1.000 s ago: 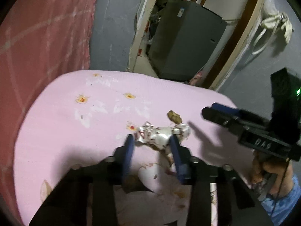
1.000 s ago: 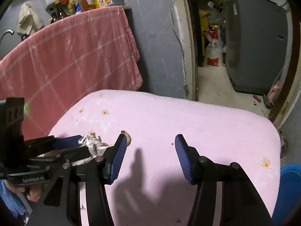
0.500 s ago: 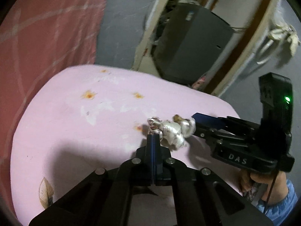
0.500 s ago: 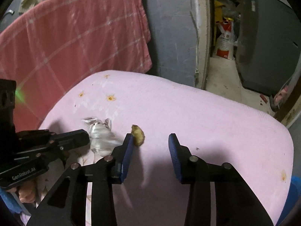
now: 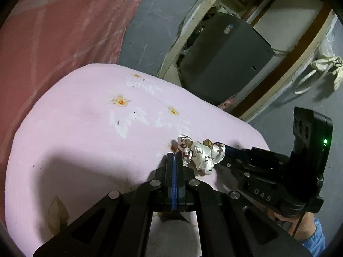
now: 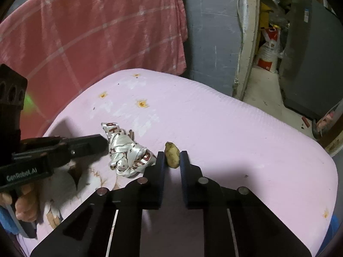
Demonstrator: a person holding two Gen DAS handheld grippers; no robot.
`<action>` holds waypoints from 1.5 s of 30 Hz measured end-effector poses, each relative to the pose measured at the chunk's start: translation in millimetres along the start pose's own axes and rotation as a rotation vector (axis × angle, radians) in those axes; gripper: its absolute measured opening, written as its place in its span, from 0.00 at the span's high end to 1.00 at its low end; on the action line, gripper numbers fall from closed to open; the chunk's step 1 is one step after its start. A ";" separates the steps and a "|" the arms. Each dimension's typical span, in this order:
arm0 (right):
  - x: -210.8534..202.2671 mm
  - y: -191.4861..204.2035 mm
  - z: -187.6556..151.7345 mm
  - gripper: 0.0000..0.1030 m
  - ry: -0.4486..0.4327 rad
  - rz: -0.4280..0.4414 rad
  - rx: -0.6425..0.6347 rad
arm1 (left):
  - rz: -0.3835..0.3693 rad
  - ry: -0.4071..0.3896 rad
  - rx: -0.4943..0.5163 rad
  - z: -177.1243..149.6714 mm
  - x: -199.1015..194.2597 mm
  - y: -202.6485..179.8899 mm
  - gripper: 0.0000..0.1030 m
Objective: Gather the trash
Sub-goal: 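Lift the foil wrapper with left tool while right tool lifts the nut shell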
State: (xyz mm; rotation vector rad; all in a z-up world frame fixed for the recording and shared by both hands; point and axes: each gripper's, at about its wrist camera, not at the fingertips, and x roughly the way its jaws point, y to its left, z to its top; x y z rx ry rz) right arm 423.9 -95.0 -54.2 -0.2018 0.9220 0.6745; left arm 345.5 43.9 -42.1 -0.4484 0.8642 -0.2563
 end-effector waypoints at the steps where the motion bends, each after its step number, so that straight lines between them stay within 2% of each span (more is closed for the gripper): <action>1: -1.0 0.1 -1.1 0.90 0.000 0.002 0.000 | 0.001 -0.003 0.003 -0.4 -0.1 -0.5 1.00; 3: -5.5 0.0 -5.0 0.91 -0.003 0.001 0.005 | 0.002 -0.007 0.016 -0.3 -1.1 -2.6 0.97; 5: -10.1 -1.6 -8.6 0.91 -0.009 -0.012 0.016 | 0.004 -0.014 0.044 -2.4 -2.2 -8.0 0.87; 7: -15.3 -2.4 -12.8 0.91 -0.019 -0.029 0.027 | 0.003 -0.026 0.076 -2.8 -4.1 -14.1 0.66; 9: -23.8 -6.5 -19.0 0.91 -0.032 -0.044 0.042 | 0.000 -0.034 0.105 -4.7 -4.3 -20.4 0.56; 16: -42.9 -21.5 -34.6 0.91 -0.041 -0.056 0.073 | 0.076 0.033 0.185 -0.8 17.1 -40.5 0.49; 26: -53.2 -31.5 -44.5 0.91 -0.061 -0.044 0.104 | 0.202 0.088 0.300 3.3 51.6 -67.0 0.48; 33: -52.4 -30.7 -45.9 0.91 -0.059 -0.050 0.105 | 0.217 0.092 0.308 0.1 55.2 -62.5 0.49; 35: -53.0 -30.9 -46.0 0.91 -0.057 -0.053 0.103 | 0.220 0.089 0.308 -0.9 54.5 -64.9 0.52; 40: -53.3 -31.7 -46.8 0.91 -0.056 -0.060 0.104 | 0.200 0.087 0.287 0.3 52.4 -67.0 0.66; 45: -54.6 -28.9 -48.1 0.91 -0.065 -0.076 0.102 | 0.163 0.075 0.277 0.2 47.5 -65.5 0.72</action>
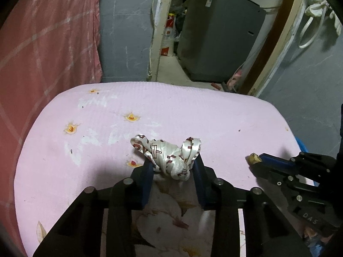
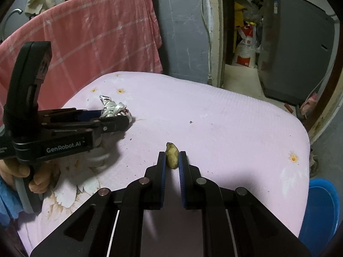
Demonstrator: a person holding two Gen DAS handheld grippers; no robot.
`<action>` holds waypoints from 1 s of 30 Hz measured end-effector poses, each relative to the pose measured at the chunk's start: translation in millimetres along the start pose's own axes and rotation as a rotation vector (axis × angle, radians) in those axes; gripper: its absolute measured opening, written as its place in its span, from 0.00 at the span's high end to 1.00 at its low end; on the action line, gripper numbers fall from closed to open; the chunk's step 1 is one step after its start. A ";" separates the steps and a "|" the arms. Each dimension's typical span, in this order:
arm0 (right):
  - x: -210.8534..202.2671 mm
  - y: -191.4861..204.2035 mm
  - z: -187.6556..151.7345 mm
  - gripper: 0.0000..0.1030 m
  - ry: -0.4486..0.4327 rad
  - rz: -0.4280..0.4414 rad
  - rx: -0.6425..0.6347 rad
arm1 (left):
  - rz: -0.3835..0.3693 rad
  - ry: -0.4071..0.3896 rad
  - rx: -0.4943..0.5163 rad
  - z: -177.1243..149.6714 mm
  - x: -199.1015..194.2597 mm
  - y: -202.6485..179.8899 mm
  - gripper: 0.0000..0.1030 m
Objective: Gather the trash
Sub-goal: 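Lift the foil wrapper with left tool while right tool lifts the nut shell, then carry both held pieces over the blue basin and open both tools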
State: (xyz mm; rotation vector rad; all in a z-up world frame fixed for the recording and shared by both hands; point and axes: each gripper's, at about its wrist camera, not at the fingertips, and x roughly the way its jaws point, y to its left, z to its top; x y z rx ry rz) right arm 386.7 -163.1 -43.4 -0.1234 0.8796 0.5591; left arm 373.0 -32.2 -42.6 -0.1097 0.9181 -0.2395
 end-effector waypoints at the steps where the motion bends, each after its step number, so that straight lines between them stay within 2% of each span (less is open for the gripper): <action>1: -0.9 0.8 -0.8 0.91 -0.005 -0.003 -0.001 | -0.007 -0.008 -0.001 -0.5 -1.9 0.0 0.73; 8: -22.6 1.2 -6.3 0.91 -0.105 -0.021 0.002 | -0.061 -0.127 -0.012 -6.9 -28.7 -3.8 0.73; 16: -70.0 10.3 -21.4 0.91 -0.341 -0.055 0.001 | -0.084 -0.314 -0.047 -27.0 -65.8 -14.5 0.73; 25: -137.0 10.0 -56.2 0.91 -0.613 -0.123 0.055 | -0.109 -0.505 0.047 -44.8 -107.0 -66.0 0.73; 30: -173.1 2.5 -74.3 0.91 -0.731 -0.186 0.100 | -0.138 -0.597 0.109 -47.1 -122.6 -99.1 0.73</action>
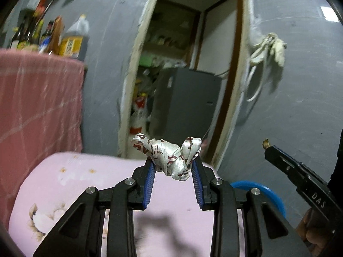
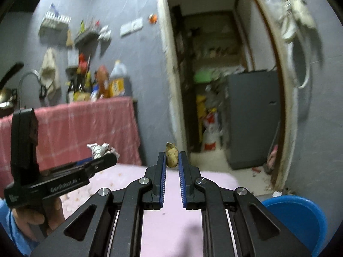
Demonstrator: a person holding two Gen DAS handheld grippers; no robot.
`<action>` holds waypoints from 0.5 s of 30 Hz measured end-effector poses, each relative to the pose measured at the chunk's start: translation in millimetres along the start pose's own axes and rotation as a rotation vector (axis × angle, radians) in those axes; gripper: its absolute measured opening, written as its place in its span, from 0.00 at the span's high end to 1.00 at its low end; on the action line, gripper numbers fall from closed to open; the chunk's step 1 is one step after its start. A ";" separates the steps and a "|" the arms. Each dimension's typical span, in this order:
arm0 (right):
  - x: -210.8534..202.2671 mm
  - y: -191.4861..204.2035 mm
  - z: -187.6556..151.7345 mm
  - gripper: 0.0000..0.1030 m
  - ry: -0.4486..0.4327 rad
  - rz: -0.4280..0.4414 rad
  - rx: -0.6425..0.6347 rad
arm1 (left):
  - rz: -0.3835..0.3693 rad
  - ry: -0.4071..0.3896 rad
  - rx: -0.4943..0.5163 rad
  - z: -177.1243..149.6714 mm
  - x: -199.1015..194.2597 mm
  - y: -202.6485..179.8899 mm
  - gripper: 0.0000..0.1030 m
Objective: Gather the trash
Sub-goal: 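Carry both held pieces over the blue basin and open both tools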
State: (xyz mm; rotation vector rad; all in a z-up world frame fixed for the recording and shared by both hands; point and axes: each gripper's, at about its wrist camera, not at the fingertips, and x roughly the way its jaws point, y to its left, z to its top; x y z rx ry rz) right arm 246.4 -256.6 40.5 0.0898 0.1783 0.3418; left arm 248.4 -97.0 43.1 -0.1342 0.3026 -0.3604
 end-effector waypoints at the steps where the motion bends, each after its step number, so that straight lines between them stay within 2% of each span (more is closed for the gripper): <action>1: -8.6 -4.9 2.7 0.91 -0.025 -0.026 0.001 | -0.005 -0.012 0.010 1.0 -2.3 -3.6 0.73; 6: -39.9 -21.8 10.0 0.91 -0.105 -0.122 -0.022 | -0.052 -0.063 0.061 7.4 -3.6 -41.8 0.73; 12: -65.4 -42.0 2.3 0.91 -0.154 -0.236 -0.034 | -0.114 -0.061 0.094 5.0 5.3 -80.4 0.72; 15: -72.9 -54.1 -3.7 0.91 -0.156 -0.267 -0.017 | -0.146 -0.045 0.098 1.4 14.2 -100.5 0.72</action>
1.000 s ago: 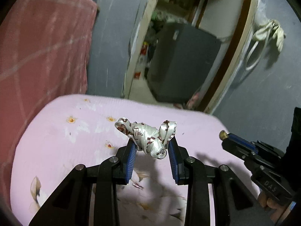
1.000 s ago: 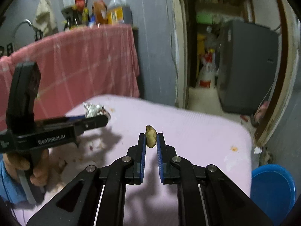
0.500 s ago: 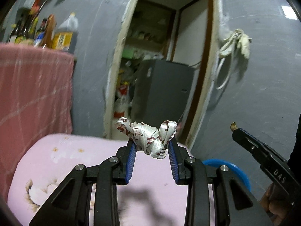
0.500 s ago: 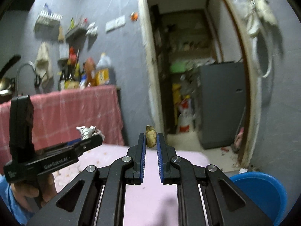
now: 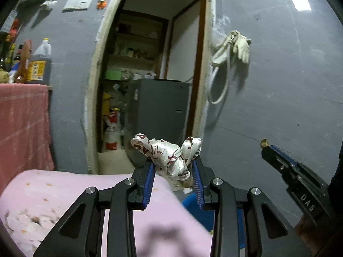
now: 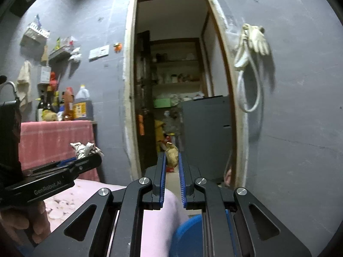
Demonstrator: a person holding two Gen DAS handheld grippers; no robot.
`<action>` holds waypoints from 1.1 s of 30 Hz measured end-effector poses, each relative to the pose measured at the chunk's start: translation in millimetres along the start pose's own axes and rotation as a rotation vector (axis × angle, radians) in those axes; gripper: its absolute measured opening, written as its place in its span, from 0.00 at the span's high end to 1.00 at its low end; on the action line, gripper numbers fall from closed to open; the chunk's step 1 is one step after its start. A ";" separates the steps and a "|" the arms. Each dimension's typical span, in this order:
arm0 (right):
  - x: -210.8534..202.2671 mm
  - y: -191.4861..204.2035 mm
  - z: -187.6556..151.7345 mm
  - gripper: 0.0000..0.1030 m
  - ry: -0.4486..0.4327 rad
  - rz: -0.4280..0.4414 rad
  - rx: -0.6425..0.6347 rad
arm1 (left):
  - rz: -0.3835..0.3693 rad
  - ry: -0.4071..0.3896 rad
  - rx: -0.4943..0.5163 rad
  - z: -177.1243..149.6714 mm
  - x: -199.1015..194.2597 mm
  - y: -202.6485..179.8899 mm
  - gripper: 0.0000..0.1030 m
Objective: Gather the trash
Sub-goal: 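Carry both held pieces over the blue basin and open both tools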
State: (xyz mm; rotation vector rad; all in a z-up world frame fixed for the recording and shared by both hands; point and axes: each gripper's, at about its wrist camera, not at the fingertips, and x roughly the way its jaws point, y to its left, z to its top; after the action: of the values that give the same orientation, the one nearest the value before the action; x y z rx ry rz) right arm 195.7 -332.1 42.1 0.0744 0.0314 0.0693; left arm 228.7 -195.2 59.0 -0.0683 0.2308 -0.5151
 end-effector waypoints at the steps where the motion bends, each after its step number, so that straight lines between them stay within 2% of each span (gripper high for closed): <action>1: -0.7 -5.0 -2.2 0.91 0.000 -0.019 0.002 | -0.007 0.004 0.001 -1.4 2.1 -4.2 0.72; 8: -1.1 -38.3 -14.8 0.91 0.034 -0.080 0.058 | -0.062 0.079 0.012 -10.5 35.0 -36.6 0.72; 13: 0.8 -53.0 -25.9 0.91 0.062 -0.102 0.077 | -0.073 0.139 0.005 -19.7 54.5 -47.9 0.72; 33: 17.5 -89.7 -57.6 0.90 0.204 -0.155 0.147 | -0.102 0.356 -0.066 -62.4 109.7 -47.5 0.67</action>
State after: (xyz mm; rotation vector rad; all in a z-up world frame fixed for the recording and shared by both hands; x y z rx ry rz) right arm 217.3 -415.9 -22.6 0.2116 0.2465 -0.0803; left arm 283.8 -291.3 -17.9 -0.0525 0.5945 -0.6203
